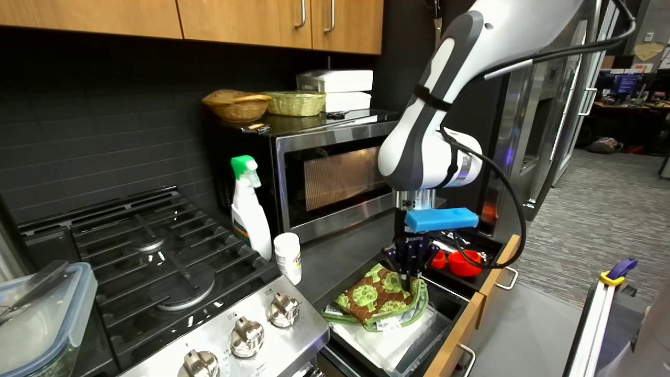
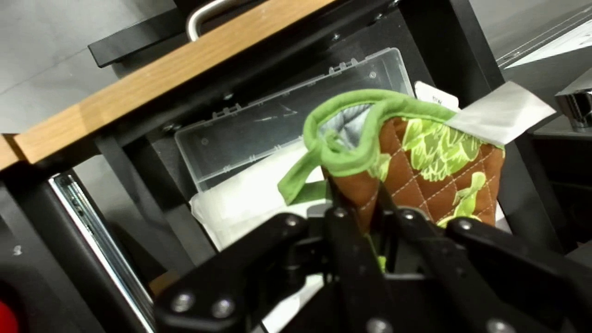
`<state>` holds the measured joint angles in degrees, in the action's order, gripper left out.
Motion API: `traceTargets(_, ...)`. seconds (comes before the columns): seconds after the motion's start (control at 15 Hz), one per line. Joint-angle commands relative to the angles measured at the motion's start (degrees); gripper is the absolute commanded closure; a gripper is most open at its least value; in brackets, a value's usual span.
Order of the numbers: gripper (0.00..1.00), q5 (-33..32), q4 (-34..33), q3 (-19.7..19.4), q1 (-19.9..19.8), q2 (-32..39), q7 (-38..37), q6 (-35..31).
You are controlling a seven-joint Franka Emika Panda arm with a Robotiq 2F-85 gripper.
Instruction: Move the oven mite to the right side of the drawer
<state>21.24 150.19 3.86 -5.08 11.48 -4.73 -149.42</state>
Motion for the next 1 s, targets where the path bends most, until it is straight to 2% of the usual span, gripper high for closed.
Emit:
traceTargets(0.0, 0.96, -2.79, 2.11, -1.89, 2.09, -5.67, -3.93, 3.31)
traceTargets(0.93, 0.96, -9.92, 3.39, -3.70, 2.29, -17.40, -12.89, 12.93)
